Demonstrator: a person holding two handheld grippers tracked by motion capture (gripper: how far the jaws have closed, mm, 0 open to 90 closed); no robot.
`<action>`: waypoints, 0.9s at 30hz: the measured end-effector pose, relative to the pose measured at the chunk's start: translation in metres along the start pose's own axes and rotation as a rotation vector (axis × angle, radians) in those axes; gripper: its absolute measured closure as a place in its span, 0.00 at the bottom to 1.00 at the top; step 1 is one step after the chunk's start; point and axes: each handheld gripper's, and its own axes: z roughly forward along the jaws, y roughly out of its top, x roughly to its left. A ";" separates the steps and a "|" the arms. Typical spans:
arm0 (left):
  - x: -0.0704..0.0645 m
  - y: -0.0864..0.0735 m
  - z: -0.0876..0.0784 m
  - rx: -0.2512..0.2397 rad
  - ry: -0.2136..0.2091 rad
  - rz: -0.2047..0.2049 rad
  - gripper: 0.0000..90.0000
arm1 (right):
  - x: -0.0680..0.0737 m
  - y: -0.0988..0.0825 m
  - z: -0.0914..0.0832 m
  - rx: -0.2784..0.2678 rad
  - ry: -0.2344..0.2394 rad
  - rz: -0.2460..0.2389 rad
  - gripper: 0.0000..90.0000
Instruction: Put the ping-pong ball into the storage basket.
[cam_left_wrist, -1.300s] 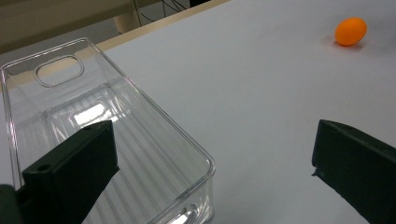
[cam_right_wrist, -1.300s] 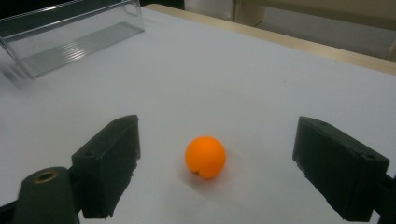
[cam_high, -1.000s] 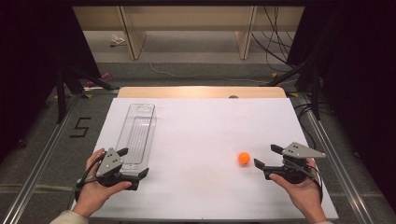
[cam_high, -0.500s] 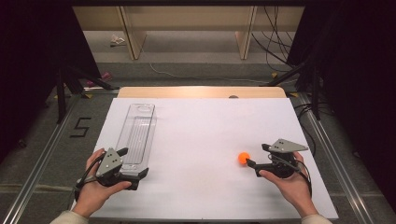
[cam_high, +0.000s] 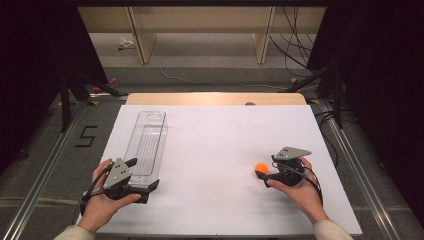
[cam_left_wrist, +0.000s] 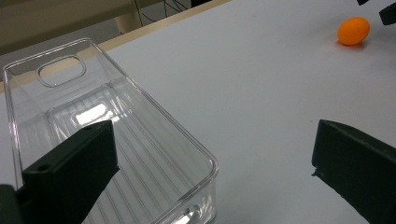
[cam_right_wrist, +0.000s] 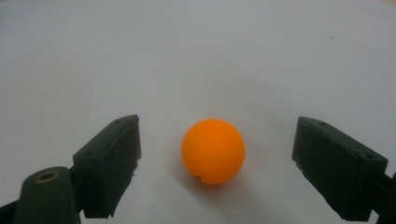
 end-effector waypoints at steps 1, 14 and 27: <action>0.000 0.000 0.000 0.000 0.000 0.000 0.00 | -0.001 0.000 0.002 0.004 0.000 0.001 0.18; 0.001 0.000 0.000 -0.001 0.002 0.000 0.00 | -0.003 0.001 0.023 0.070 0.000 -0.014 0.19; 0.000 0.000 0.000 0.000 -0.001 -0.002 0.00 | -0.002 0.000 0.028 0.102 0.008 -0.034 0.25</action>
